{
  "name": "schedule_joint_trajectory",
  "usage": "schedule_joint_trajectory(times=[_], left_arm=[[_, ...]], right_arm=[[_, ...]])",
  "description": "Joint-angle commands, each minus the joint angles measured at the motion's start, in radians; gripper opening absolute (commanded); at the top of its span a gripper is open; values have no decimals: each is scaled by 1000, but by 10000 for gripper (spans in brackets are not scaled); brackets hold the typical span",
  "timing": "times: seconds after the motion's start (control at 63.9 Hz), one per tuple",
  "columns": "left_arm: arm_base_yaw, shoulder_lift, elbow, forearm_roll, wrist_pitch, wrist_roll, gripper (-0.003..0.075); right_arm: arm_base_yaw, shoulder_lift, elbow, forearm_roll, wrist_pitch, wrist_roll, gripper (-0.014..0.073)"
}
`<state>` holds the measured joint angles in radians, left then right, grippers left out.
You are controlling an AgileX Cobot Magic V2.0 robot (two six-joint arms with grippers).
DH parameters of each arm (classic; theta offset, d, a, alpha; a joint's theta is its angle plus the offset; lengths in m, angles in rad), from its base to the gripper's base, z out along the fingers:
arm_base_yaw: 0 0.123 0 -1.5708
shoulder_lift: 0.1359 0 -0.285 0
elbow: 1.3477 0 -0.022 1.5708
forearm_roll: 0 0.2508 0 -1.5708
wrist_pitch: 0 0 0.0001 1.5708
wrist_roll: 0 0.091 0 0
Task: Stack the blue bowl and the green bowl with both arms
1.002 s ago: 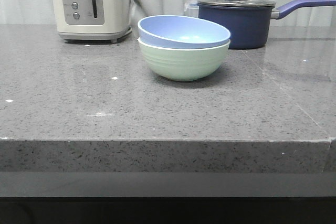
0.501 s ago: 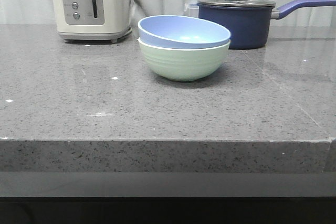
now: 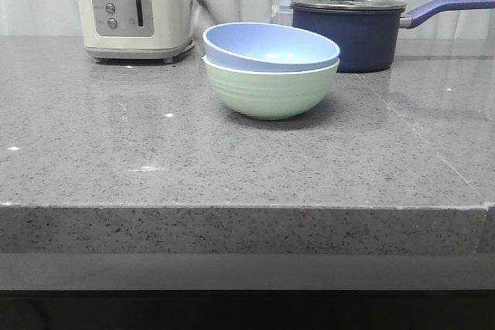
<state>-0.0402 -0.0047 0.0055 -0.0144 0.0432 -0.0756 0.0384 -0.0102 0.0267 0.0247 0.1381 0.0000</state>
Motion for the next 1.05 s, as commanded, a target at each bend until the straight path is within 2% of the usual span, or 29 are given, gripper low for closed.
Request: schedule_joint_trajectory(times=[0.0,0.251,1.034], left_arm=[[0,-18,6,-8,-86,2,-20],[0,-18,6,-8,-86,2,-20],[0,-18,6,-8,-86,2,-20]], right_arm=[[-7,-19,-16,-14,-121,-10,-57],[-20,-19,-16,-13,-175,-10,-57],[-28,-19,-16,-13,-174,-10,-57]])
